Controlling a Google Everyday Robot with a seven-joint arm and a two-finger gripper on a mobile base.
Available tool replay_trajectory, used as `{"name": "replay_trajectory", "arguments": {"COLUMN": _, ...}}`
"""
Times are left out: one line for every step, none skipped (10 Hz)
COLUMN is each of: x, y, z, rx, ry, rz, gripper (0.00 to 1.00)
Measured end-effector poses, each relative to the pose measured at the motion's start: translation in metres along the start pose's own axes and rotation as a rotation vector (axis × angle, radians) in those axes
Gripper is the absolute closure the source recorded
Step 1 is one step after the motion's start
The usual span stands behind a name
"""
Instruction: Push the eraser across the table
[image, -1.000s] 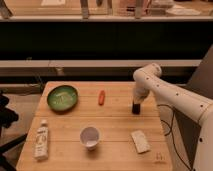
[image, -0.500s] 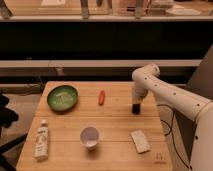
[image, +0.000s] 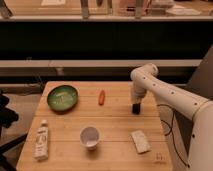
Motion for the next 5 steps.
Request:
{"name": "replay_trajectory", "arguments": {"x": 0.013, "y": 0.005, "z": 0.006, "rx": -0.006, "ry": 0.02, "rz": 0.022, "gripper": 1.0}}
{"name": "replay_trajectory", "arguments": {"x": 0.024, "y": 0.008, "z": 0.01, "rx": -0.011, "ry": 0.035, "rz": 0.036, "gripper": 1.0}}
{"name": "replay_trajectory", "arguments": {"x": 0.035, "y": 0.012, "z": 0.013, "rx": -0.015, "ry": 0.049, "rz": 0.05, "gripper": 1.0}}
{"name": "replay_trajectory", "arguments": {"x": 0.039, "y": 0.016, "z": 0.017, "rx": -0.019, "ry": 0.069, "rz": 0.062, "gripper": 1.0}}
{"name": "replay_trajectory", "arguments": {"x": 0.044, "y": 0.016, "z": 0.022, "rx": -0.017, "ry": 0.087, "rz": 0.071, "gripper": 1.0}}
